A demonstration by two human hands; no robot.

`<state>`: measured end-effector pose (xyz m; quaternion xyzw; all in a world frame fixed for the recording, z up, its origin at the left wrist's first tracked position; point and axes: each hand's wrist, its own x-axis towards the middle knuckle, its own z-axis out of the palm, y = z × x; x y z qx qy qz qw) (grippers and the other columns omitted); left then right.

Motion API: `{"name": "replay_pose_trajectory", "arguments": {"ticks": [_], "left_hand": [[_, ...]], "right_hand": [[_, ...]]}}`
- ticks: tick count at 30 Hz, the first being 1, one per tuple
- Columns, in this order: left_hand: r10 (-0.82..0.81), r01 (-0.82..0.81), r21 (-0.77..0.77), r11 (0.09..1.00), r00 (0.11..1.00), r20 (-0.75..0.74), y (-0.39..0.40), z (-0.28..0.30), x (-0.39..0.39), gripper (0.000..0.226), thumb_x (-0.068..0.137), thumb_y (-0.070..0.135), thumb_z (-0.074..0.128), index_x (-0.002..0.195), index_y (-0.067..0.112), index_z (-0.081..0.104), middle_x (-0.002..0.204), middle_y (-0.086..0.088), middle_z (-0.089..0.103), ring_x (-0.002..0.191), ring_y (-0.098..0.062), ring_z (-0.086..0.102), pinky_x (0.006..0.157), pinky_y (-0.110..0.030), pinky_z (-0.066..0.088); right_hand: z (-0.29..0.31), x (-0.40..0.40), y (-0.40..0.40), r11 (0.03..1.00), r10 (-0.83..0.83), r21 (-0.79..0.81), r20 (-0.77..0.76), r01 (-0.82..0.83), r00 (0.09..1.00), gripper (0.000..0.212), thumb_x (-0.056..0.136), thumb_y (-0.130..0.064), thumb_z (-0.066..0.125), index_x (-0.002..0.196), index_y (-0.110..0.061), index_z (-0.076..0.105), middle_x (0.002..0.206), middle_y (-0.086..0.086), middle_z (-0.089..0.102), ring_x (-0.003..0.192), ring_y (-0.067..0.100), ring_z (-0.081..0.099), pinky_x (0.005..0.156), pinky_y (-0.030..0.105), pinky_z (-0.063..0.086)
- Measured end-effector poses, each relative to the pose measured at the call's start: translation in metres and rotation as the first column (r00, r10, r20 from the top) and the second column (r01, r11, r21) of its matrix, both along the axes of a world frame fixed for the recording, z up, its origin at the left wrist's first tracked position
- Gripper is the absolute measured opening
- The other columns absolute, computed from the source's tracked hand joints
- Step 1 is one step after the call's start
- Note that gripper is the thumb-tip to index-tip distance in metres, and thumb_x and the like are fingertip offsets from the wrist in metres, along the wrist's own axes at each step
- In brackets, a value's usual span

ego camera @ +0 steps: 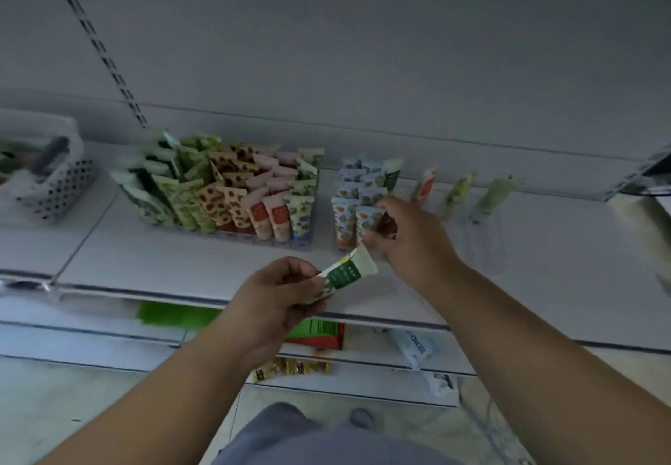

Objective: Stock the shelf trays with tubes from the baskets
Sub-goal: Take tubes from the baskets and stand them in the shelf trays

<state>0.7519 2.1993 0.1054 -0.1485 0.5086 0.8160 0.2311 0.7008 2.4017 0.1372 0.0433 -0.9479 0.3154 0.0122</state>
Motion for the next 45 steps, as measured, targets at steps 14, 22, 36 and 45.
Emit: {"name": "replay_pose_trajectory", "arguments": {"ticks": [14,22,36,45], "left_hand": [[-0.153,0.010,-0.388,0.922,0.928,-0.338,0.082,-0.009,-0.017,0.012,0.088,0.022,0.068,0.094,0.026,0.058,0.088,0.004,0.065,0.084,-0.013,0.062,0.076,-0.022,0.051],[-0.602,-0.379,-0.768,0.516,0.477,-0.640,0.099,-0.031,-0.020,0.033,0.088,0.028,0.051,0.119,0.016,0.054,0.120,-0.001,0.054,0.112,-0.018,0.050,0.097,-0.025,0.038],[-0.630,-0.484,-0.827,0.285,0.555,-0.543,0.122,-0.038,-0.017,0.035,0.086,0.024,0.054,0.119,0.012,0.058,0.115,-0.005,0.060,0.109,-0.021,0.051,0.098,-0.026,0.034],[-0.591,-0.460,-0.831,0.311,0.592,-0.549,0.121,-0.035,-0.011,0.034,0.087,0.030,0.050,0.118,0.017,0.059,0.116,-0.001,0.060,0.110,-0.017,0.051,0.098,-0.022,0.034]], "right_hand": [[0.047,0.042,0.042,0.949,-0.125,-0.280,0.088,0.145,0.988,0.006,0.090,-0.019,0.066,0.087,-0.022,0.062,0.072,-0.007,0.069,0.060,-0.002,0.063,0.055,0.014,0.048],[0.080,-0.031,0.079,0.977,-0.028,0.192,-0.320,0.093,0.947,0.013,0.092,-0.025,0.059,0.098,-0.016,0.066,0.081,-0.003,0.057,0.071,0.013,0.050,0.059,0.026,0.030],[0.056,-0.082,0.074,0.864,0.324,0.471,-0.246,-0.179,0.913,0.014,0.087,-0.027,0.063,0.095,-0.015,0.065,0.080,0.002,0.058,0.089,0.019,0.041,0.066,0.030,0.030],[0.048,-0.059,0.075,0.858,0.329,0.489,-0.282,-0.160,0.901,0.038,0.082,-0.035,0.071,0.113,-0.014,0.063,0.107,0.007,0.060,0.104,0.029,0.049,0.083,0.035,0.039]]}}
